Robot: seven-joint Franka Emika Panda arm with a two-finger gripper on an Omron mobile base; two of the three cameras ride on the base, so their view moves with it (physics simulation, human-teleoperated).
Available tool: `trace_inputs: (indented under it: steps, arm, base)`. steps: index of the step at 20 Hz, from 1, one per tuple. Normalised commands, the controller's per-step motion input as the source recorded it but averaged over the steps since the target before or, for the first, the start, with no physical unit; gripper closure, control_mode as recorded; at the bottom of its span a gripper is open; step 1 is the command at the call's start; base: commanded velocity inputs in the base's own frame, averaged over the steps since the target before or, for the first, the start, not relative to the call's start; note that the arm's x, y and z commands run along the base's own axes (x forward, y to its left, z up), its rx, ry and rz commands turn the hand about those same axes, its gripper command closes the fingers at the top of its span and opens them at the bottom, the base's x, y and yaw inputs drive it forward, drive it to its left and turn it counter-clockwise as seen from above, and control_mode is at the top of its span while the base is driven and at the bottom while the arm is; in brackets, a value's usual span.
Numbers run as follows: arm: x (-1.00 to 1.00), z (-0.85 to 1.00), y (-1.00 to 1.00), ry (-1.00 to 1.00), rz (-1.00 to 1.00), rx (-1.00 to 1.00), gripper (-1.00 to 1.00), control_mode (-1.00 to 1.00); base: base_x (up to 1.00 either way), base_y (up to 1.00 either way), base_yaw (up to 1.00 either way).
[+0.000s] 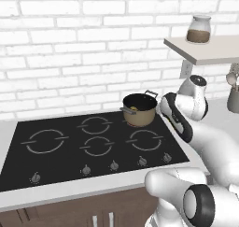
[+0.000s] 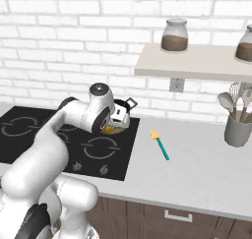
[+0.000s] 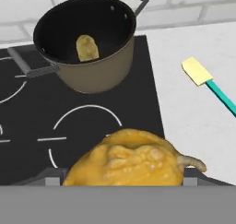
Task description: Put the squash and potato in the pot. Retrieve the spatula and lightly stir the vegetables in the pot.
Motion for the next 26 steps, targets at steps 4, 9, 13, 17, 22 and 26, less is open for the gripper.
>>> trace_inputs:
  steps: [4, 9, 13, 17, 22, 26]
  arm:
    - [0.54, 0.58, 0.54, 0.03, 0.02, -0.01, 1.0, -1.0]
    - [0.74, 0.34, 0.25, 0.14, 0.0, -0.03, 1.0, -1.0]
    - [1.0, -0.15, 0.0, 0.14, 0.0, -0.02, 1.0, -1.0]
    - [0.88, -0.61, 0.01, 0.11, 0.0, -0.02, 1.0, -1.0]
    - [0.69, -0.69, 0.02, 0.07, 0.0, -0.01, 1.0, -1.0]
    - [0.33, -0.55, 0.15, 0.01, 0.0, 0.0, 1.0, -1.0]
  base:
    - [0.0, 0.0, 0.0]
    - [0.0, 0.0, 0.0]
    - [0.0, 0.0, 0.0]
    - [0.0, 0.0, 0.0]
    - [0.0, 0.0, 0.0]
    - [0.0, 0.0, 0.0]
